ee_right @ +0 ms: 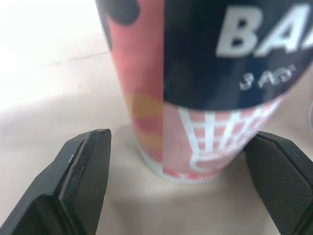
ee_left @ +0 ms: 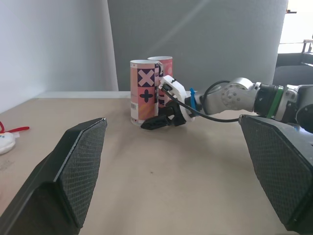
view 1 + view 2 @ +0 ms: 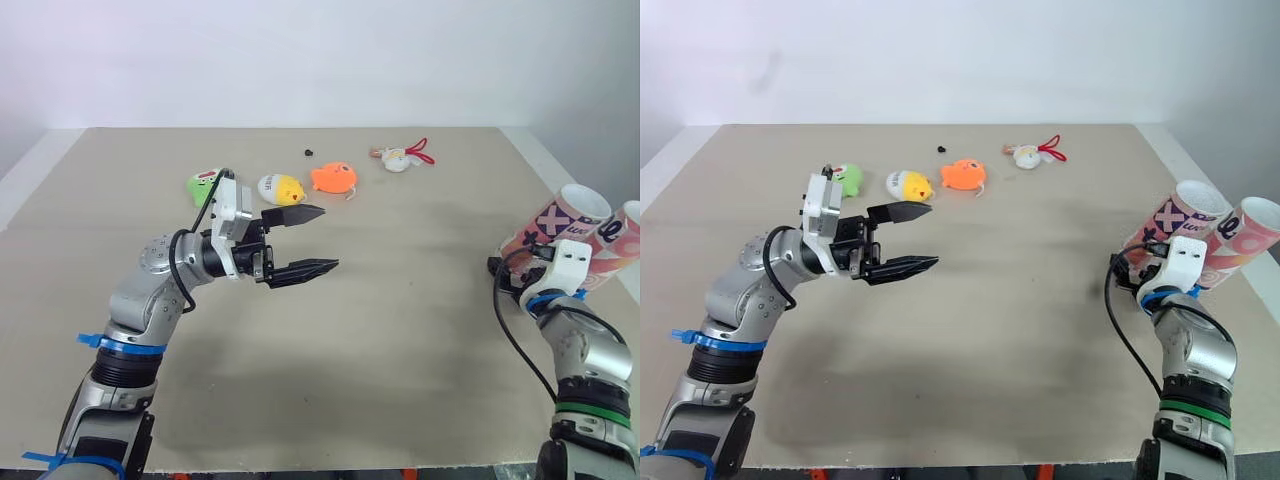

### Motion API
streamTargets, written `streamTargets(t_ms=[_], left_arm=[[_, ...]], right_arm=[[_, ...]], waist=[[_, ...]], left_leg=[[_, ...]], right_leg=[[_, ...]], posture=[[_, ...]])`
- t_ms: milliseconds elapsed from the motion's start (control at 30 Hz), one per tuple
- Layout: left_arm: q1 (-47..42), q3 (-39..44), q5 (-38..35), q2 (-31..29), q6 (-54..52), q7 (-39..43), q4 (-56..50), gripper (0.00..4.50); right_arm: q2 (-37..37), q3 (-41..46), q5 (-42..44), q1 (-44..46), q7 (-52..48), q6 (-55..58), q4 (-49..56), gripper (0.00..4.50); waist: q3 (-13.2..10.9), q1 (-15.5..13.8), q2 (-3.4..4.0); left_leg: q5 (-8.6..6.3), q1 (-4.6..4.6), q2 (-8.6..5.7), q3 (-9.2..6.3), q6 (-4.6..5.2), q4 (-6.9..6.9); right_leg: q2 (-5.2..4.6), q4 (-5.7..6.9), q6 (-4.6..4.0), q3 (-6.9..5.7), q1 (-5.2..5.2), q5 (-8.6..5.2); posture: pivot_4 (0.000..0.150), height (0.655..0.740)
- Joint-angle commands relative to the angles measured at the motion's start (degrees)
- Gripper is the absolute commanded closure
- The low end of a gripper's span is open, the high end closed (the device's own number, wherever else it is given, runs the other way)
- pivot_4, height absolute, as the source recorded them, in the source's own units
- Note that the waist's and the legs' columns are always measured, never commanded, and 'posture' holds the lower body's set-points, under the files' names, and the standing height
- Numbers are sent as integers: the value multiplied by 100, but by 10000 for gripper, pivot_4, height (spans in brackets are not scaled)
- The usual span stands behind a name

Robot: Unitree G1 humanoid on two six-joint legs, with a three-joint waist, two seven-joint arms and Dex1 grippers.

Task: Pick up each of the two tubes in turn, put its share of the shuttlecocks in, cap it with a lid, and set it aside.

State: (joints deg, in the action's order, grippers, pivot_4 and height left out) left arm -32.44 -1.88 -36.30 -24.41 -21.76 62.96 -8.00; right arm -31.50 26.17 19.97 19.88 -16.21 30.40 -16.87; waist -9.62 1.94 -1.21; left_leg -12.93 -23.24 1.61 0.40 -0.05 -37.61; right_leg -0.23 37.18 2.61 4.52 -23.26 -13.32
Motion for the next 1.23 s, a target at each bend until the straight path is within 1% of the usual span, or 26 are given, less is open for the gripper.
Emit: streamTargets(t_ms=[33, 200, 300, 367, 433, 500, 567, 600, 667, 733, 833, 1033, 1067, 1167, 1233], left_arm=[[-143, 152, -144, -104, -39, 18, -260, 0], [-168, 163, -196, -171, -80, 30, -305, 0], [-151, 248, -290, -274, -171, 29, -388, 0], [-67, 340, -423, -401, -325, 26, -471, 0], [137, 415, -524, -613, -521, 84, -569, 0], [397, 550, -734, -861, -898, 55, -622, 0], [716, 869, -987, -1011, -1351, -278, -586, 0], [869, 983, -1095, -1092, -1579, -447, -621, 0], [1172, 1150, -1173, -1191, -1807, -726, -820, 0], [1423, 1330, -1205, -1170, -1873, -1051, -1012, 0], [1779, 1465, -1106, -1163, -1884, -1411, -1253, 0], [2282, 1642, -1121, -1155, -1852, -1795, -1509, 0], [2390, 1625, -1037, -1189, -1854, -1880, -1549, 0], [2587, 1594, -895, -1256, -1809, -1976, -1596, 0], [2638, 1655, -970, -1174, -1755, -2024, -1559, 0]], right_arm=[[-91, -34, 101, -396, -137, 456, 441, 334], [-237, -30, 187, -825, -274, 875, 1140, 334], [-348, 5, 375, -1149, -532, 1146, 1637, 334], [-381, 40, 761, -1380, -935, 1319, 2107, 334], [-467, -69, 1247, -1618, -1555, 1507, 2660, 334], [-585, -224, 1909, -1855, -2229, 1709, 3467, 334], [-734, -460, 2477, -1961, -2780, 1875, 4221, 334], [-780, -557, 2646, -1950, -2915, 1940, 4402, 334], [-804, -748, 2757, -1852, -3021, 1946, 4538, 334], [-795, -980, 2796, -1714, -3041, 1971, 4552, 334], [-737, -1515, 2625, -1511, -3076, 1877, 4492, 334], [-545, -2258, 2264, -1219, -3108, 1595, 4125, 334], [-506, -2350, 2209, -1169, -3118, 1545, 4051, 334], [-418, -2518, 2098, -1076, -3128, 1440, 3910, 334], [-378, -2584, 2036, -1020, -3157, 1376, 3804, 334]], waist=[[0, 1, 0], [-1, -6, 0], [-1, -11, 0], [-1, -10, 0], [-1, -1, 1], [-8, 70, 12], [-14, 84, 22], [-16, 87, 25], [-22, 85, 20], [-27, 78, 9], [-37, 58, -8], [-39, 39, -11], [-39, 39, -11], [-39, 44, -12], [-40, 44, -13]], left_leg=[[0, 0, 0, 0, 0, 0], [0, -2, 0, -1, 0, 2], [0, -3, 0, 0, 0, 2], [0, -4, 2, -3, 0, 4], [0, -3, 2, -1, 0, 4], [-2, 1, 10, -2, 3, 13], [-2, 1, 12, -2, 3, 13], [-2, 3, 15, -5, 3, 14], [-2, 0, 17, -11, 3, 13], [-2, 0, 16, -16, 3, 13], [-2, -4, 17, -17, 2, 11], [-5, -12, 8, -14, -3, 11], [-6, -12, 7, -14, -4, 11], [-8, -11, 8, -14, -7, 12], [-8, -11, 8, -13, -7, 12]], right_leg=[[0, 0, 0, 0, -1, 0], [0, 0, 1, -1, -2, -3], [-1, -1, 2, -1, -3, -3], [1, -1, 0, -2, -4, -5], [1, -1, 0, -2, -5, -5], [8, 0, -6, 0, -9, -8], [8, 2, -6, 1, -12, -8], [10, 3, -7, 2, -13, -8], [14, 4, -8, -4, -15, -8], [9, 3, -9, -10, -12, -11], [-3, 2, -7, -9, -13, -11], [-21, -3, 5, -10, -15, -19], [-22, -3, 6, -9, -16, -19], [-21, -3, 3, -9, -17, -22], [-16, -3, -1, -13, -17, -23]], posture=[[1500, 7400], [1500, 7400], [1500, 7400], [1500, 7400], [1500, 7400], [1500, 7400], [1500, 7400], [1500, 7400], [1500, 7400], [1500, 7400], [1500, 7400], [1500, 7400], [1500, 7400], [1500, 7400], [1500, 7400]])
